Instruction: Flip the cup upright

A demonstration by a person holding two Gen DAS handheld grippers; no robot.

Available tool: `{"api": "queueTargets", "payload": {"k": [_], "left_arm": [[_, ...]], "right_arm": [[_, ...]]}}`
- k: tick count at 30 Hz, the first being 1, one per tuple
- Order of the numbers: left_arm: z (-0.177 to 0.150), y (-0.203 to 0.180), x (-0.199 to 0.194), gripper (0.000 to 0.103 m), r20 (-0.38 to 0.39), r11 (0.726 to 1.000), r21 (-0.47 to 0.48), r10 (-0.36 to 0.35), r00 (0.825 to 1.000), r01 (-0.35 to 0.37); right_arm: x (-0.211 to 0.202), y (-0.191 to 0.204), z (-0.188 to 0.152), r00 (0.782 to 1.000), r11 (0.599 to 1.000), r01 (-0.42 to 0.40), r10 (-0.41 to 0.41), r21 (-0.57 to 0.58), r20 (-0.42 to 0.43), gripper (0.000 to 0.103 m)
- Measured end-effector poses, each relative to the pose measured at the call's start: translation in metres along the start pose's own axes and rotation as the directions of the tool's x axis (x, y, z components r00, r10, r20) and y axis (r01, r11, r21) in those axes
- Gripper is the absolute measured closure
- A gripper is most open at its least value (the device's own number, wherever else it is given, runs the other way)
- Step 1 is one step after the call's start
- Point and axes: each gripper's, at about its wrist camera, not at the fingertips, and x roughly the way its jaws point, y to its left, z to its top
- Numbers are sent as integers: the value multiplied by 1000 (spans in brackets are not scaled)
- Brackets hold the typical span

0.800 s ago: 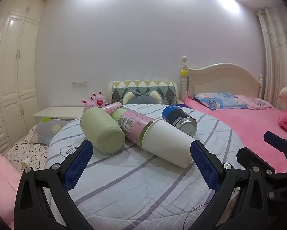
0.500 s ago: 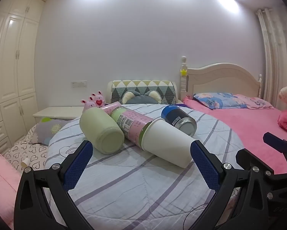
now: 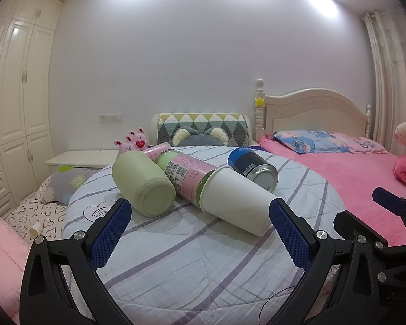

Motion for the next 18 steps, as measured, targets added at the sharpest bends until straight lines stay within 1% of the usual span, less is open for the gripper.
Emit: {"api": "queueTargets", "payload": {"k": [18], "left_arm": [[-1, -2, 1, 0, -5, 1000, 7, -4, 1000, 5]], "right_arm": [[2, 0, -1, 1000, 1000, 3, -3, -1, -15, 0]]}}
